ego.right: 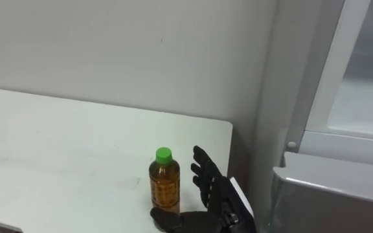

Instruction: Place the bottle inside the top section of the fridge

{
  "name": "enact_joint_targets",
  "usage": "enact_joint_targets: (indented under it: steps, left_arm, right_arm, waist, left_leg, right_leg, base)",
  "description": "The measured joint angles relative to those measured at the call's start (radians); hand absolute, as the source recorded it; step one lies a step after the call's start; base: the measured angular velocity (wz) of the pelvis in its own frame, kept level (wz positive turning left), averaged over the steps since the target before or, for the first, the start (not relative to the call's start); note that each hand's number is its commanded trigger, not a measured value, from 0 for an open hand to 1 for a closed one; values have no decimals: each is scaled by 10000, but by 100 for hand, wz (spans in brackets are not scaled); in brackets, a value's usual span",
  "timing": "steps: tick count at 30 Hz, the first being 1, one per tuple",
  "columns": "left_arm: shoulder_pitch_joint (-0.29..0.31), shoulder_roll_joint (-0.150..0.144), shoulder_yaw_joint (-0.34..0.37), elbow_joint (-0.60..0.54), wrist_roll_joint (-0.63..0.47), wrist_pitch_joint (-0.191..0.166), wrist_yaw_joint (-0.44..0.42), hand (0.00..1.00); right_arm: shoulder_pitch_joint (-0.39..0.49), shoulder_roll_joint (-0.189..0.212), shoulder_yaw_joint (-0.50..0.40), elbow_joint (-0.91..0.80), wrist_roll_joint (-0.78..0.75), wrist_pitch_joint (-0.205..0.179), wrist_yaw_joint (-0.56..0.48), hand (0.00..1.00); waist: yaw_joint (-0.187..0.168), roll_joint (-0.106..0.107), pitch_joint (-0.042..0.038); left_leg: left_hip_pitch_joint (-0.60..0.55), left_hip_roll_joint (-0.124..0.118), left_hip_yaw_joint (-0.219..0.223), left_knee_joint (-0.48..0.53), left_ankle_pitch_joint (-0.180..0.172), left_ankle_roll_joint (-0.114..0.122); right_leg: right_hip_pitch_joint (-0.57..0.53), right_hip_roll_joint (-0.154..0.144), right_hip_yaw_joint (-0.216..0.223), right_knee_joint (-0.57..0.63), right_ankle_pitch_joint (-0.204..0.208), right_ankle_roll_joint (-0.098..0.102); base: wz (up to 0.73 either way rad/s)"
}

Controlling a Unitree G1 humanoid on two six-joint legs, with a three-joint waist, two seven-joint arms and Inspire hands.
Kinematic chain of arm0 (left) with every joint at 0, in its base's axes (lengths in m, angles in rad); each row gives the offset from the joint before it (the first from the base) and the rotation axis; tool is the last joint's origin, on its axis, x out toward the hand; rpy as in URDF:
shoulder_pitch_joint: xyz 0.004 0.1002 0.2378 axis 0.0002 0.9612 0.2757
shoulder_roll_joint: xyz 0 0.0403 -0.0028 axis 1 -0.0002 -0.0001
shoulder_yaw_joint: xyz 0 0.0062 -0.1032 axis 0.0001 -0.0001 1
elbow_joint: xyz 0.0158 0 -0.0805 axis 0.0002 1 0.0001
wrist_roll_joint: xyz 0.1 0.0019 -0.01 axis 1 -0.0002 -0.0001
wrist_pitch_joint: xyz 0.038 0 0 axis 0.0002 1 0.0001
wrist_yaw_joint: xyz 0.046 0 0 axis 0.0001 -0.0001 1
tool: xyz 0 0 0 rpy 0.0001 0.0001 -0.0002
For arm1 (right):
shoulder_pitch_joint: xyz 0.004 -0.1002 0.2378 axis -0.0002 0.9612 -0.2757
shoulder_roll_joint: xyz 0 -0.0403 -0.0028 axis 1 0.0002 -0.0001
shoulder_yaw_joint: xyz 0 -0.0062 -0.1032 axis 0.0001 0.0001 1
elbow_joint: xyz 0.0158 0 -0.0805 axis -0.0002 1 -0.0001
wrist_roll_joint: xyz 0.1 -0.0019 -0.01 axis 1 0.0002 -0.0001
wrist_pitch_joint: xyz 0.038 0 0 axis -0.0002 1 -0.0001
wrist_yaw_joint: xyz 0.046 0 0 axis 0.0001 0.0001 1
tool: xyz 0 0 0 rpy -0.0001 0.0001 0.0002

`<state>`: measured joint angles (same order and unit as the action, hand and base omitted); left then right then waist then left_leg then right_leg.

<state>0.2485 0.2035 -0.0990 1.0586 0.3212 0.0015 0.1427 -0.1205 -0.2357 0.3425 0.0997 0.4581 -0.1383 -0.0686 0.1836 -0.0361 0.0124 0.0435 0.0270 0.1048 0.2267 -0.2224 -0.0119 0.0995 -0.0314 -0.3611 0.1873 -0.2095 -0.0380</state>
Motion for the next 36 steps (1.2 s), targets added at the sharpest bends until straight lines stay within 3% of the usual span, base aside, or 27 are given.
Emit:
enact_joint_targets:
  steps: [3,14,23,29,36]
  left_arm:
    - [75,0,19,-292,5,156,-5,0]
    - [278,1,2,-704,78,210,-32,0]
    - [389,-3,111,-955,386,437,-55,0]
    - [308,1,219,-962,399,610,-19,0]
    - [332,10,248,-962,441,662,-62,0]
  right_arm:
    - [-10,24,1,336,-50,10,-238,0]
    - [-325,223,-28,1696,-95,-3,-1300,0]
    - [-1388,336,-6,3520,-154,-15,-1634,0]
    - [-1476,337,87,4001,-274,90,-1639,0]
    - [-1667,127,103,4407,85,91,-1811,0]
  waist:
    - [144,-64,-18]
    - [379,-90,11]
    - [716,-221,-26]
    - [828,-299,75]
    - [1006,-344,82]
  left_leg:
    - [-11,-23,-14,32,11,21]
    - [-243,-212,-543,103,138,114]
    - [-310,-370,-892,110,230,181]
    - [-422,-398,-908,100,241,202]
    - [-568,-401,-922,140,254,223]
  right_leg:
    - [39,-28,-49,4,7,19]
    - [182,-153,-550,-40,-35,108]
    - [202,-274,-843,-23,-87,201]
    - [196,-332,-921,-10,-103,232]
    - [160,-364,-1106,3,-98,244]
  base:
    - [2]
    - [17]
    - [14]
    - [8]
    - [8]
